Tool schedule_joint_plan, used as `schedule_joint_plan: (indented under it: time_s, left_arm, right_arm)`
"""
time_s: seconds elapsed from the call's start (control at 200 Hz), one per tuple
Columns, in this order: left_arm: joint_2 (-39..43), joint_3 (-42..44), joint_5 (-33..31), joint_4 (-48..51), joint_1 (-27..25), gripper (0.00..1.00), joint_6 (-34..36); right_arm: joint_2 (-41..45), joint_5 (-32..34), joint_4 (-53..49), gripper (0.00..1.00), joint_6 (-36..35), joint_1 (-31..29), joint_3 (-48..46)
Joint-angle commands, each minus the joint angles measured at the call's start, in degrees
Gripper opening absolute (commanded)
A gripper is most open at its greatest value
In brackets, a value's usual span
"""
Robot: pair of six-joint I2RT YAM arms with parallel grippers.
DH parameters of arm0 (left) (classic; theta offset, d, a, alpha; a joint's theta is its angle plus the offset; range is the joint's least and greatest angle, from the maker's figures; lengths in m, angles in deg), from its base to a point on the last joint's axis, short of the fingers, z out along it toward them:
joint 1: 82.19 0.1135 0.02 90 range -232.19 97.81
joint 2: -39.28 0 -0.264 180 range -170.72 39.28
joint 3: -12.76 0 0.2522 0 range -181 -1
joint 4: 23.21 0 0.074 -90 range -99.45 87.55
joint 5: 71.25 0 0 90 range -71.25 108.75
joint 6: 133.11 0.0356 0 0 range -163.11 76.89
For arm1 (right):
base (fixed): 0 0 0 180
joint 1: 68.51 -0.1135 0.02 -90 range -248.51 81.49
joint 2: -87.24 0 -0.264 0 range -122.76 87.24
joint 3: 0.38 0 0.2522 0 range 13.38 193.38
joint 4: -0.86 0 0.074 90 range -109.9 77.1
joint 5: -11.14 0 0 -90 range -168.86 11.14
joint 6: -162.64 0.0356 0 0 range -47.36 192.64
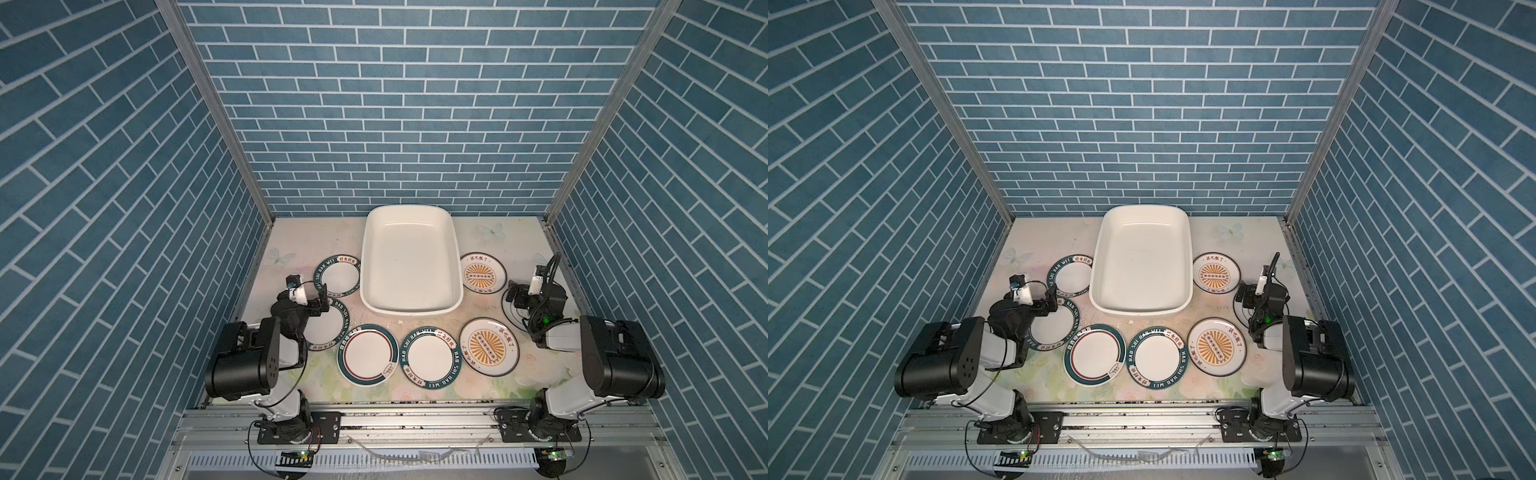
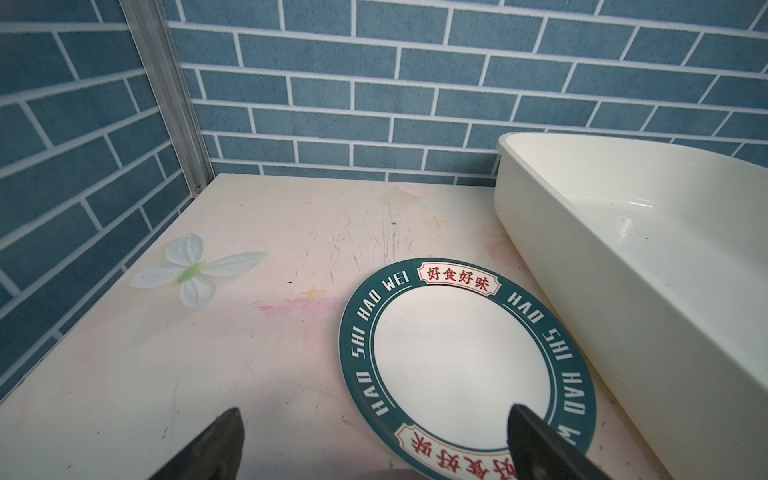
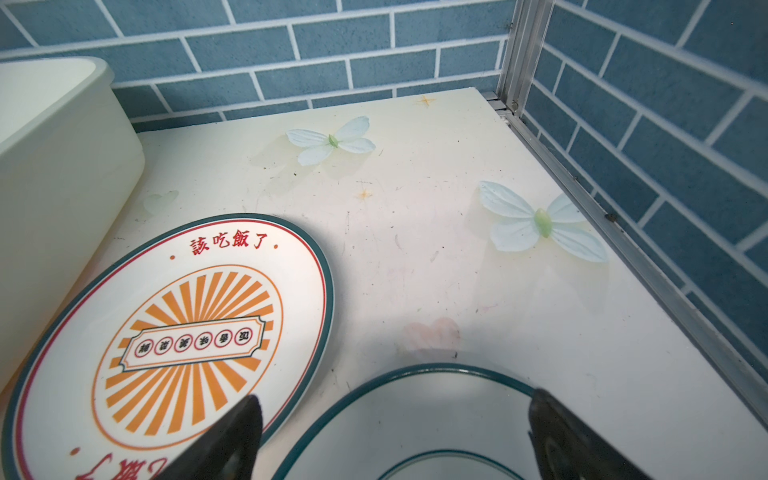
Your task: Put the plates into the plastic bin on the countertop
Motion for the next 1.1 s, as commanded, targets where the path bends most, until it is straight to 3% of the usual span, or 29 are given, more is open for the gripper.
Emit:
schedule_joint_plan:
  time_s: [0.0,0.36,0.51,0.57,0.66,0.765,0.89,0.94,0.995,1.09]
  left_arm:
    - [0.71,-0.66,0.26,0.05,-0.3,0.99,0.35]
    - [0.72,-0.65,0.26,0.08,-0.33,1.0,0.35]
    - [0.71,-0.95,0.7,0.53,-0.3,1.0,0.6]
    - [1.12,-3.83,5.45,5.59,-0.42,1.0,2.3]
    - [1.88,-6.54,5.58,12.12,-1.79,0.99,4.43]
    - [2.35,-6.32,4.47,12.07,-2.06,1.0,4.27]
    - [5.94,-5.59,4.89,13.76,-2.11,0.99,4.47]
    - [9.81,-6.87,6.12,19.35,-1.97,1.0,5.0]
    - [15.09,-10.64,6.86,32.34,-2.1,1.0,6.49]
    - [19.08,-19.21,7.36,49.15,-2.06,1.0,7.61]
  right_arm:
    - [0.24,-0.57,-0.15,0.99,-2.33,-0.24,0.94]
    - [3.14,6.57,-2.04,0.99,-0.05,-0.27,0.86]
    - [7.04,7.38,-12.82,0.99,0.24,-0.3,4.79]
    - [8.56,8.22,-16.51,0.99,0.43,-0.28,6.4]
    - [10.75,8.67,-22.82,0.99,1.42,-0.31,9.1]
    - [13.21,7.76,-32.85,0.99,6.54,-0.23,13.37]
    - [13.07,2.0,-47.55,0.99,13.62,-0.28,22.52]
    - [12.54,0.14,-51.28,0.99,17.8,-0.32,25.62]
    - [12.72,-3.8,-52.78,0.99,20.44,-0.27,27.64]
    - [13.95,-11.95,-46.95,0.99,25.39,-0.04,25.79]
